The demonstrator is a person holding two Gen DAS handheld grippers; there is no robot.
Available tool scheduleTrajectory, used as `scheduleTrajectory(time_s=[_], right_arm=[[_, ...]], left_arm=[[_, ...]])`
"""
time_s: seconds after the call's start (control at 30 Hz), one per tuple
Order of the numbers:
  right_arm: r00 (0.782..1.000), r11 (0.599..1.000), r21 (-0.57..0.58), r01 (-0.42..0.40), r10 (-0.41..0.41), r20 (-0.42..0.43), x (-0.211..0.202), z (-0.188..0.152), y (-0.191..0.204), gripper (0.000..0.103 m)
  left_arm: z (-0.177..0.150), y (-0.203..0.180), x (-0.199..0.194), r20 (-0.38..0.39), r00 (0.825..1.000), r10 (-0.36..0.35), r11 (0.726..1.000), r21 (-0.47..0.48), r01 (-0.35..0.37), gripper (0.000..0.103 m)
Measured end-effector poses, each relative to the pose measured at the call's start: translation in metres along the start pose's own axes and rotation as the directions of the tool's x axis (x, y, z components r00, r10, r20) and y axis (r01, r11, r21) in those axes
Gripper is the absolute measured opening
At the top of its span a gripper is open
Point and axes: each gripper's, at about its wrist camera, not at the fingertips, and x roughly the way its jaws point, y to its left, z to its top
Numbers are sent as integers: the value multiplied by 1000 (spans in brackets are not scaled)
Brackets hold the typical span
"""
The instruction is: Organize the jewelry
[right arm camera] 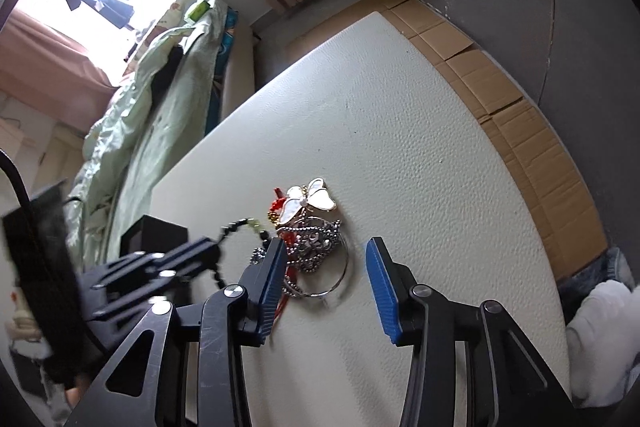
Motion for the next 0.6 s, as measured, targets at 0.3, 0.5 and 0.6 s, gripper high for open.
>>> scheduleTrajectory(time_s=[0.3,0.5,0.6], right_arm=[[982,974,-130,186,-189,-7,12,-1,21,26],[939,905,-257,338,-341,36,23,-8,43,13],[920,876,-288,386,-388,53,24,-8,47,5]], left_arm=[[3,20,-40,106,994,-26,997,-69,34,8],[1,32,-51,135,990,-32,994,-97,45,8],[-1,35,-57,145,989,-33,993,-103,48,8]])
